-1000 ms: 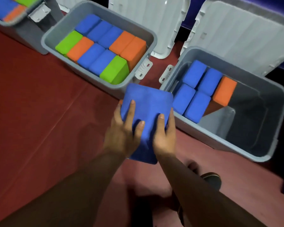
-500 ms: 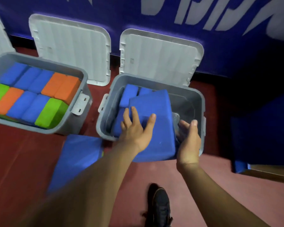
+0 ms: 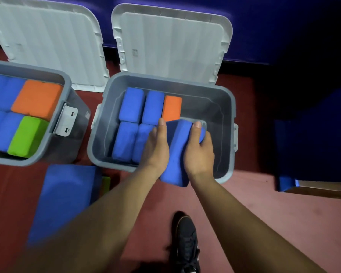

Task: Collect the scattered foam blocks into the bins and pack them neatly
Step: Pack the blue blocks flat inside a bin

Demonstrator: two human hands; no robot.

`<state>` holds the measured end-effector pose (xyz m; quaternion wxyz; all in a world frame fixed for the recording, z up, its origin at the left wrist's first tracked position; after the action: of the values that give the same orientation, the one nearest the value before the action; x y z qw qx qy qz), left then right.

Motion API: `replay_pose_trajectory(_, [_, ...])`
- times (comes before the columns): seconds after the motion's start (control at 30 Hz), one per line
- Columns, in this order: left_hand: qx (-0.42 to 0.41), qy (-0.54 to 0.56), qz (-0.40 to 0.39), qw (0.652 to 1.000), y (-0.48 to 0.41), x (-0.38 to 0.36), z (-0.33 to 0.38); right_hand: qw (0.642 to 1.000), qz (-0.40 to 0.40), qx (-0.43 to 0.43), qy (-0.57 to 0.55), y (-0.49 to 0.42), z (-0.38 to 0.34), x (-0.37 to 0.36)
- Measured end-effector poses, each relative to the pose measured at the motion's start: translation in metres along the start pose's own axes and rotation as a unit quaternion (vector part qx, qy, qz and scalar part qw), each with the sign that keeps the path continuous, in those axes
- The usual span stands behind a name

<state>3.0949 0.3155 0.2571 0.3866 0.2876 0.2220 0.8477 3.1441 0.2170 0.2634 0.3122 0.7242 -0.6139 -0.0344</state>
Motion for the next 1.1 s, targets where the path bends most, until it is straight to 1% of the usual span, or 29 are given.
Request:
replay_pose_trajectory(0.07, [-0.020, -0.037, -0.023, 0.999, -0.005, 0.001, 0.009, 0.999, 0.000, 0.003, 0.041, -0.011, -0.012, -0.005])
replay_pose_trajectory(0.17, [-0.008, -0.051, -0.060, 0.997, -0.015, 0.000, 0.012, 0.993, -0.022, 0.011, 0.113, -0.024, -0.020, -0.011])
replay_pose_trajectory(0.23, [0.004, -0.056, -0.065, 0.996, -0.020, -0.002, 0.008, 0.991, -0.037, 0.005, 0.129, -0.030, -0.018, -0.014])
replay_pose_trajectory(0.37, [0.037, -0.093, -0.056, 0.993, -0.040, -0.006, -0.003, 0.991, -0.058, -0.009, 0.120, -0.042, -0.007, -0.027])
replay_pose_trajectory(0.47, [0.060, -0.144, -0.045, 0.987, -0.055, -0.003, -0.009, 0.990, -0.074, -0.006, 0.118, -0.054, 0.003, -0.040])
replay_pose_trajectory(0.6, [0.041, -0.204, -0.033, 0.978, -0.067, -0.004, -0.015, 0.990, -0.078, 0.001, 0.118, -0.065, 0.018, -0.053])
replay_pose_trajectory(0.67, [0.034, -0.208, -0.012, 0.977, -0.075, -0.006, -0.017, 0.990, -0.072, 0.002, 0.120, -0.072, 0.020, -0.060])
replay_pose_trajectory(0.73, [0.010, -0.232, 0.018, 0.972, -0.086, -0.008, -0.023, 0.990, -0.064, -0.002, 0.128, -0.079, 0.022, -0.068])
replay_pose_trajectory(0.83, [-0.076, -0.318, 0.044, 0.944, -0.099, -0.003, -0.032, 0.986, -0.054, 0.002, 0.154, -0.082, 0.033, -0.079])
replay_pose_trajectory(0.9, [-0.127, -0.364, 0.096, 0.918, -0.109, -0.003, -0.048, 0.985, -0.059, 0.005, 0.160, -0.083, 0.043, -0.088])
replay_pose_trajectory(1.0, [-0.128, -0.412, 0.167, 0.887, -0.126, -0.007, -0.071, 0.982, -0.056, 0.006, 0.180, -0.091, 0.061, -0.105])
replay_pose_trajectory(1.1, [-0.158, -0.453, 0.187, 0.857, -0.147, -0.014, -0.091, 0.975, -0.032, 0.019, 0.220, -0.105, 0.078, -0.116])
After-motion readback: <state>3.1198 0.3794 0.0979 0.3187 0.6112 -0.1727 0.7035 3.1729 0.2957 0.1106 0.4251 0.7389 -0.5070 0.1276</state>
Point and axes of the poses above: each hand's wrist, its own y-axis away from the middle knuckle, its own x-axis out of the back of the hand, z = x × y, the point moved 2 cm from there along -y, towards the middle knuckle, and after that the axes turned 1 degree about z, right-handed, at the moved point
